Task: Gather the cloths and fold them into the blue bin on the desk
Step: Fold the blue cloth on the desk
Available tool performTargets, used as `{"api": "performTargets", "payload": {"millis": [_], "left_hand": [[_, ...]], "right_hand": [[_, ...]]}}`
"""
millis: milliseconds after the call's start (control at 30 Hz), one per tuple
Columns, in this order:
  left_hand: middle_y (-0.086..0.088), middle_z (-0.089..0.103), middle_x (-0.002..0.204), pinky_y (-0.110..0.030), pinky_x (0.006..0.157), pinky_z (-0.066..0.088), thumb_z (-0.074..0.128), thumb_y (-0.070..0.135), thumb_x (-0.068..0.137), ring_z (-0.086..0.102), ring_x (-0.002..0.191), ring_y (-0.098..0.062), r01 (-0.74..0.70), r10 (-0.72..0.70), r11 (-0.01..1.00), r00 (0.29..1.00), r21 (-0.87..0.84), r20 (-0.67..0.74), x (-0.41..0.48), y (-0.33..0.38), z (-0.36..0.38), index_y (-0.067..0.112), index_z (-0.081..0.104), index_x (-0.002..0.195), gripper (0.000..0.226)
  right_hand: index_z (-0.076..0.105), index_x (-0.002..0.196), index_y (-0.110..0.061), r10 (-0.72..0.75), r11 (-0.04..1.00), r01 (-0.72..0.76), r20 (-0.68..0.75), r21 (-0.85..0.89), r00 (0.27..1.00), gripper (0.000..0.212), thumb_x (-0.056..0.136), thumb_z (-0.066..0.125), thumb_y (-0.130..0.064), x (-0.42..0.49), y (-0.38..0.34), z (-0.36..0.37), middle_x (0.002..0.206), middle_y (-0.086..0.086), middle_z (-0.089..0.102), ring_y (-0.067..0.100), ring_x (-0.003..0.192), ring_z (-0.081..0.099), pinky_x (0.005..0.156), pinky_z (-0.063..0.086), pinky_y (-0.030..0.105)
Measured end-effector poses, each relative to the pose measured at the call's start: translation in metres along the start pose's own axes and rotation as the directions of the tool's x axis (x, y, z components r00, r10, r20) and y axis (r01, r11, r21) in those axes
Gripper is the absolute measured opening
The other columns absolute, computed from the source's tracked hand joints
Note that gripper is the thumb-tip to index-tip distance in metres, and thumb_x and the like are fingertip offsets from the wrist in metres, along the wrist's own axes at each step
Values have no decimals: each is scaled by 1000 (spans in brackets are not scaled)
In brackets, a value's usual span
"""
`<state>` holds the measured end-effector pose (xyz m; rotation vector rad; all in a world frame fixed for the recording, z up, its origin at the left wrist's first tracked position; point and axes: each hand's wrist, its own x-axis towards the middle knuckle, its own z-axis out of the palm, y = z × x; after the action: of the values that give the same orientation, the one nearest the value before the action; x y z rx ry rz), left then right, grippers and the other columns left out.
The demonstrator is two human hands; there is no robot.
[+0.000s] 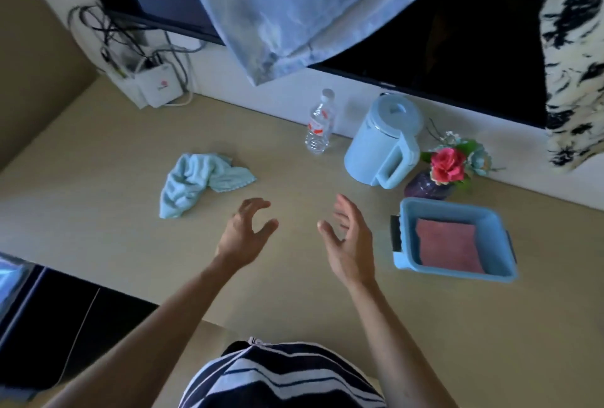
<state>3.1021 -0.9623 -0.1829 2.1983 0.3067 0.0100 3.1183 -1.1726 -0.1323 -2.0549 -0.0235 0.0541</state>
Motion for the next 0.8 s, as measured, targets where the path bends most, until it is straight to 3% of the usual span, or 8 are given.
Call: {"api": "performTargets", "payload": {"millis": [67, 167, 300, 400, 533, 667, 733, 800], "left_hand": [[-18, 47, 149, -39, 115, 35, 73, 26, 90, 43, 140, -34, 94, -101, 972, 995, 215, 23, 20, -33, -11, 3, 59, 135, 52], [-18, 16, 165, -48, 122, 22, 66, 41, 91, 9, 154, -35, 212, -257, 848, 966, 486, 27, 42, -80, -31, 15, 49, 146, 63], [-18, -9, 168, -51, 124, 9, 63, 49, 91, -14, 155, -37, 333, -450, 711, 892, 619, 37, 56, -131, -54, 25, 35, 153, 73], [-15, 11, 166, -47, 123, 19, 62, 50, 91, 5, 155, -35, 304, -489, 654, 869, 692, 80, 57, -151, -66, 14, 41, 150, 72], [-14, 53, 133, -40, 112, 35, 69, 37, 86, 48, 128, -34, 115, -250, 740, 962, 663, 112, 54, -155, -74, 6, 61, 123, 49], [-22, 65, 100, -41, 91, 45, 77, 5, 74, 63, 98, -41, -34, 19, 904, 999, 425, 40, 60, -126, -79, -1, 70, 97, 24], [-19, 68, 92, -35, 75, 46, 67, -5, 74, 65, 88, -38, -34, 35, 943, 999, 330, 3, 63, -101, -81, 0, 70, 87, 15], [-15, 70, 90, -27, 69, 43, 65, -5, 76, 66, 85, -35, -9, 13, 968, 1000, 251, -16, 65, -79, -83, 3, 71, 87, 15]], "right_hand": [[40, 149, -11, 5, 1000, -5, 42, -11, 999, 67, 90, 72, -15, -2, -8, 16, 135, 12, 59, 20, 119, 62, 101, 49, 32], [32, 154, -13, 11, 999, -6, 101, -45, 995, 75, 90, 72, -14, -11, -11, 32, 139, 11, 56, 19, 121, 60, 101, 48, 31], [28, 155, -16, 58, 995, -49, 106, -82, 993, 78, 91, 71, -14, -20, -6, 38, 141, 9, 53, 16, 122, 59, 94, 43, 19], [24, 157, -15, 81, 989, -69, 89, -128, 993, 81, 91, 71, -13, -24, -2, 35, 143, 12, 52, 19, 121, 59, 95, 42, 21], [22, 157, -14, 102, 983, -90, 72, -158, 992, 84, 90, 72, -12, -29, -3, 35, 142, 13, 52, 20, 122, 59, 105, 44, 33], [22, 157, -14, 91, 985, -77, 83, -153, 992, 83, 90, 72, -12, -29, -8, 42, 140, 12, 53, 20, 121, 59, 107, 45, 38], [23, 157, -14, 70, 987, -57, 83, -150, 994, 83, 90, 72, -11, -27, -13, 45, 138, 12, 54, 19, 119, 60, 106, 45, 37], [24, 156, -13, 42, 989, -29, 85, -148, 995, 83, 89, 72, -9, -23, -18, 46, 135, 10, 55, 19, 115, 61, 103, 45, 34]]}}
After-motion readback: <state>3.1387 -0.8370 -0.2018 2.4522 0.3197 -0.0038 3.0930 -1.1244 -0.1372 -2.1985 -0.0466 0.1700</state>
